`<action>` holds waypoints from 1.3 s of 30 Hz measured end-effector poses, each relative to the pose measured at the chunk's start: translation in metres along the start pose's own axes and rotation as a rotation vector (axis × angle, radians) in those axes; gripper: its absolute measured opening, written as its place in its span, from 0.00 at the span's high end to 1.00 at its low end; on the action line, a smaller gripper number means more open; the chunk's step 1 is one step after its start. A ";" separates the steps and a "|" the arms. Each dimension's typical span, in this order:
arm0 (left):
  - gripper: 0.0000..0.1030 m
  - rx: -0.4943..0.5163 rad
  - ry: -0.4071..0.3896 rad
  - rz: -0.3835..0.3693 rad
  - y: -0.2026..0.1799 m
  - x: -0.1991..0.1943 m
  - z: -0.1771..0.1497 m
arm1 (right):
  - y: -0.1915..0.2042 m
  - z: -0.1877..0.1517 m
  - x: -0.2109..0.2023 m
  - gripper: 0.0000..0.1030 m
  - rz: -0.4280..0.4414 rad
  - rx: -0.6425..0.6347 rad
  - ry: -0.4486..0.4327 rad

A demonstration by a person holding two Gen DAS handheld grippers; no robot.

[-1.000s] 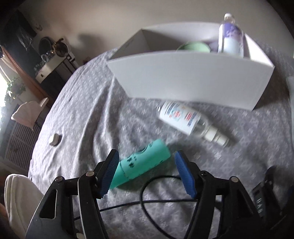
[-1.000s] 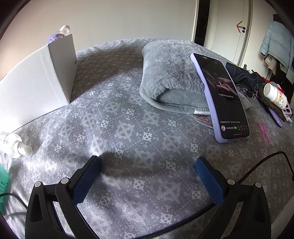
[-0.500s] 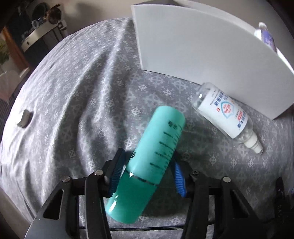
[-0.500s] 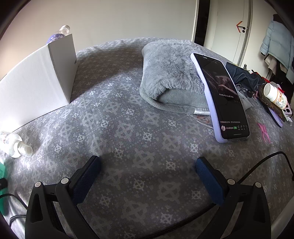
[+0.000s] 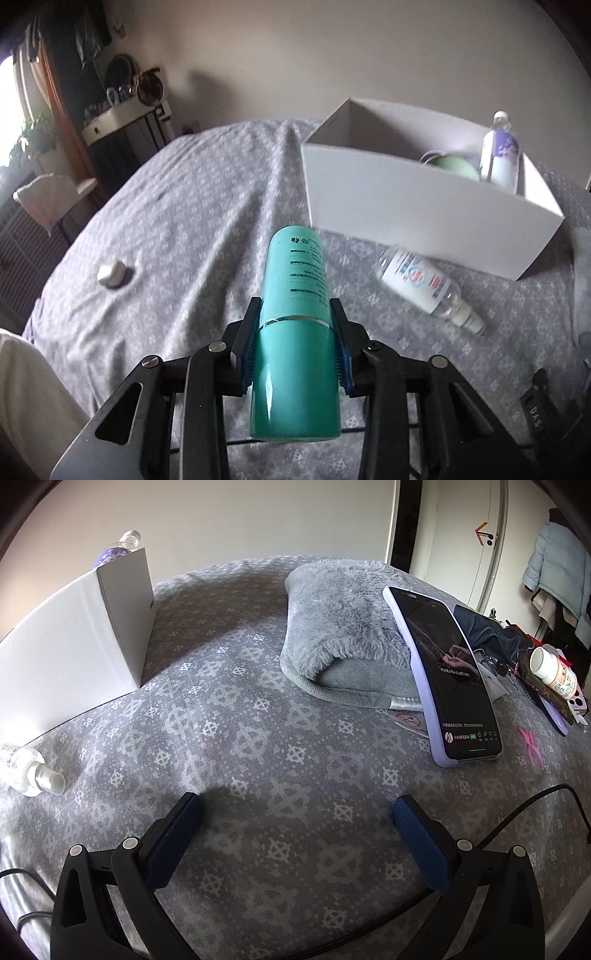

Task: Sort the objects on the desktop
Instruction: 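Carry the teal bottle into the white box and open the left gripper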

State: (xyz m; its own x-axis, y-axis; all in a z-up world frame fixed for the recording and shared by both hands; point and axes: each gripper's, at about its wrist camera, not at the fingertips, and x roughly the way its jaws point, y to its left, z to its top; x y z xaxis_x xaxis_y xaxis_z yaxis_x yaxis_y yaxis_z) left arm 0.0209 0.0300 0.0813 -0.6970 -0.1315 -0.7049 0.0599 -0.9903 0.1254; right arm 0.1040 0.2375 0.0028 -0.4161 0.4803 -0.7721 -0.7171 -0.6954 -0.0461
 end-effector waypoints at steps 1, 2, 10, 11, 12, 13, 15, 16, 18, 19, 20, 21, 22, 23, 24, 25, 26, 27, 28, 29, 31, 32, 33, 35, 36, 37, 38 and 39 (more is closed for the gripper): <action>0.68 0.017 -0.033 -0.006 -0.005 -0.008 0.010 | 0.000 0.000 0.000 0.00 0.000 0.000 0.000; 0.68 0.034 -0.067 -0.015 -0.011 -0.015 0.020 | -0.001 0.000 0.000 0.00 0.000 0.000 0.000; 0.68 0.105 -0.235 -0.160 -0.063 -0.024 0.116 | -0.001 0.000 0.000 0.00 0.000 0.000 0.000; 0.68 0.124 -0.246 -0.180 -0.073 -0.022 0.123 | -0.001 0.000 0.000 0.00 0.000 0.000 0.000; 0.68 0.146 -0.250 -0.198 -0.083 -0.017 0.130 | -0.001 0.000 0.000 0.00 0.000 0.000 0.000; 0.68 0.174 -0.243 -0.206 -0.094 -0.013 0.135 | -0.001 0.000 0.000 0.00 0.000 0.000 0.000; 0.68 0.238 -0.221 -0.202 -0.114 0.001 0.142 | -0.001 0.000 0.000 0.00 0.000 0.000 0.000; 0.68 0.271 -0.205 -0.197 -0.124 0.010 0.143 | -0.001 0.000 0.000 0.00 0.000 0.000 0.000; 0.68 0.323 -0.162 -0.181 -0.140 0.024 0.142 | -0.001 0.000 0.000 0.00 0.000 0.000 0.000; 0.68 0.346 -0.140 -0.173 -0.146 0.031 0.140 | 0.000 0.000 0.000 0.00 0.000 0.000 -0.001; 0.68 0.368 -0.126 -0.165 -0.151 0.036 0.135 | -0.001 0.000 0.000 0.00 0.000 0.000 0.000; 0.68 0.392 -0.115 -0.158 -0.155 0.041 0.130 | -0.001 0.000 0.000 0.00 0.000 0.000 0.000; 0.68 0.410 -0.106 -0.155 -0.160 0.042 0.126 | -0.001 0.000 0.000 0.00 0.000 0.000 0.000; 0.68 0.418 -0.092 -0.154 -0.162 0.047 0.121 | -0.001 0.000 0.000 0.00 0.000 0.000 0.000; 0.68 0.419 -0.076 -0.151 -0.163 0.050 0.116 | -0.001 0.000 0.000 0.00 0.000 0.000 0.000; 0.68 0.422 -0.062 -0.150 -0.164 0.053 0.112 | -0.001 0.000 0.000 0.00 0.000 0.000 0.000; 0.68 0.426 -0.050 -0.147 -0.165 0.056 0.109 | 0.000 0.000 0.000 0.00 0.000 0.000 0.000; 0.68 0.430 -0.040 -0.143 -0.165 0.059 0.106 | -0.001 0.000 0.000 0.00 0.000 0.000 0.000; 0.68 0.435 -0.040 -0.142 -0.166 0.059 0.104 | -0.001 0.000 0.000 0.00 0.000 0.000 0.000; 0.68 0.436 -0.043 -0.147 -0.166 0.059 0.103 | -0.001 0.000 0.000 0.00 0.000 0.000 0.000; 0.68 0.430 -0.038 -0.152 -0.167 0.059 0.104 | -0.001 0.000 0.000 0.00 0.000 0.000 0.000; 0.68 0.427 -0.034 -0.152 -0.167 0.059 0.105 | -0.001 0.000 0.000 0.00 0.000 0.000 0.000; 0.68 0.424 -0.030 -0.154 -0.167 0.059 0.105 | 0.000 0.000 0.000 0.00 0.000 0.000 0.000; 0.68 0.430 -0.021 -0.160 -0.170 0.059 0.105 | -0.001 0.000 0.000 0.00 0.000 0.000 0.000; 0.68 0.436 -0.017 -0.163 -0.171 0.059 0.105 | -0.001 0.000 0.000 0.00 0.000 0.000 0.000; 0.68 0.441 -0.014 -0.165 -0.173 0.059 0.104 | -0.001 0.000 0.000 0.00 0.000 0.000 0.000; 0.68 0.438 -0.012 -0.166 -0.173 0.059 0.104 | 0.000 0.000 0.000 0.00 0.000 0.000 0.000; 0.67 0.433 -0.009 -0.172 -0.172 0.058 0.104 | -0.001 0.000 0.000 0.00 0.000 0.000 0.000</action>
State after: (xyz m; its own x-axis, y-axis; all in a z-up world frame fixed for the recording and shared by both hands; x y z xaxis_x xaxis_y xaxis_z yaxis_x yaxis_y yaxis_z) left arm -0.1044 0.1977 0.0917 -0.6773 0.0350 -0.7349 -0.3596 -0.8872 0.2891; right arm 0.1051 0.2379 0.0032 -0.4164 0.4801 -0.7721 -0.7169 -0.6957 -0.0460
